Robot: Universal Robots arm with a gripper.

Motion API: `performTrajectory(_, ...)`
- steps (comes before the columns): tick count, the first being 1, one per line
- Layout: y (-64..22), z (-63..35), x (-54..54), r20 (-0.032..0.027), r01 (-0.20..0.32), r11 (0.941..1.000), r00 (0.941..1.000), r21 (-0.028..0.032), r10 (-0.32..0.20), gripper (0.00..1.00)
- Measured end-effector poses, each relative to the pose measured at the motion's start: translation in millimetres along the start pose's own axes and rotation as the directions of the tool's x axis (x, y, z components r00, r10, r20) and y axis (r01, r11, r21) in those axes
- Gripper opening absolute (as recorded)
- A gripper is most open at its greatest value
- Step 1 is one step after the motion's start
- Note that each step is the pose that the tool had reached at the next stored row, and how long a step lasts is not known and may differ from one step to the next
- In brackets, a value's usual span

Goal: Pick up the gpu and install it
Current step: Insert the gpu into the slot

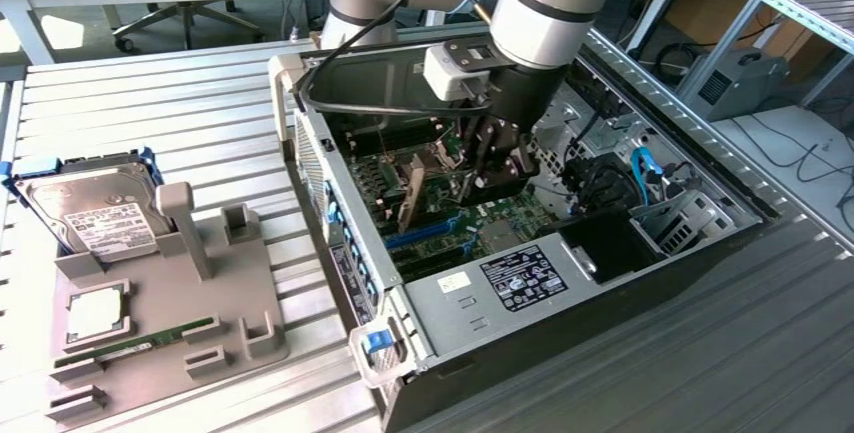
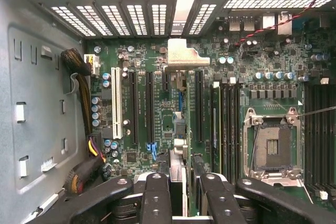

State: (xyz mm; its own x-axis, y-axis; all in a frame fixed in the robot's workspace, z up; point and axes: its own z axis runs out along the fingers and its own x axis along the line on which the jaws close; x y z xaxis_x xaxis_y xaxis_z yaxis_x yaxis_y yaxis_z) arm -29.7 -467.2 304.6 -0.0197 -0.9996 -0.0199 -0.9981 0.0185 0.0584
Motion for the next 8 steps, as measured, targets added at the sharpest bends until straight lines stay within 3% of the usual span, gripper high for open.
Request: performTrajectory(8, 3.5, 0.7, 0.7, 0.0000, 0.000, 1.0000, 1.0000, 0.0000, 0.000, 0.27)
